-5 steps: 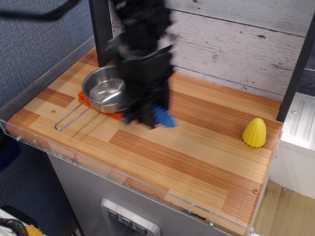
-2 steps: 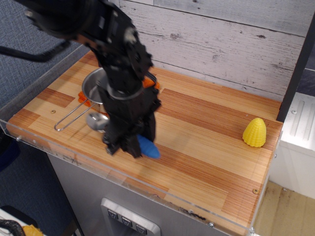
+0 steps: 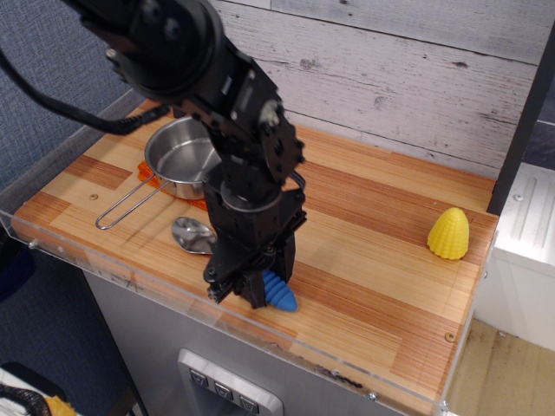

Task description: Pick up the spoon and move it to the front and center of the counter.

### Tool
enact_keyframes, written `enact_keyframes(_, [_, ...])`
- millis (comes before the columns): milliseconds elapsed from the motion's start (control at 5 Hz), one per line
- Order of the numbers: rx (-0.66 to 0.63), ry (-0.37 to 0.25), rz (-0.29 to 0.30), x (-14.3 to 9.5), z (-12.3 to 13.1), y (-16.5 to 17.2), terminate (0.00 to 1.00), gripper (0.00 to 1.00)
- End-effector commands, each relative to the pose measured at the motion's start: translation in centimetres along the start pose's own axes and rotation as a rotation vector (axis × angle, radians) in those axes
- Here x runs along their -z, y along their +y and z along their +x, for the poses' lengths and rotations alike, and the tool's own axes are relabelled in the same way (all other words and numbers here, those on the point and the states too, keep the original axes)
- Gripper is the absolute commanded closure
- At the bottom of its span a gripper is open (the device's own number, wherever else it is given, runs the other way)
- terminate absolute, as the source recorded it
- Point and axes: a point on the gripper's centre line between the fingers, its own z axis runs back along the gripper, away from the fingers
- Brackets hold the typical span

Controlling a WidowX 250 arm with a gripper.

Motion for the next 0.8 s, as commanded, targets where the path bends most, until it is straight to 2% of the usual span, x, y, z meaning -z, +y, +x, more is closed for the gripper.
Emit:
enact_keyframes(0, [-0.072,-0.008,0.043,-0.2,-0.3,0.8,0.00,0.00])
enact_keyframes(200, [-0.091,0.017,0.036,-0.6,0.0,0.6,0.00,0.00])
enact_keyframes(600, [-0.075,0.023,0.004,-2.0,-0.1,-0.1,0.00,0.00])
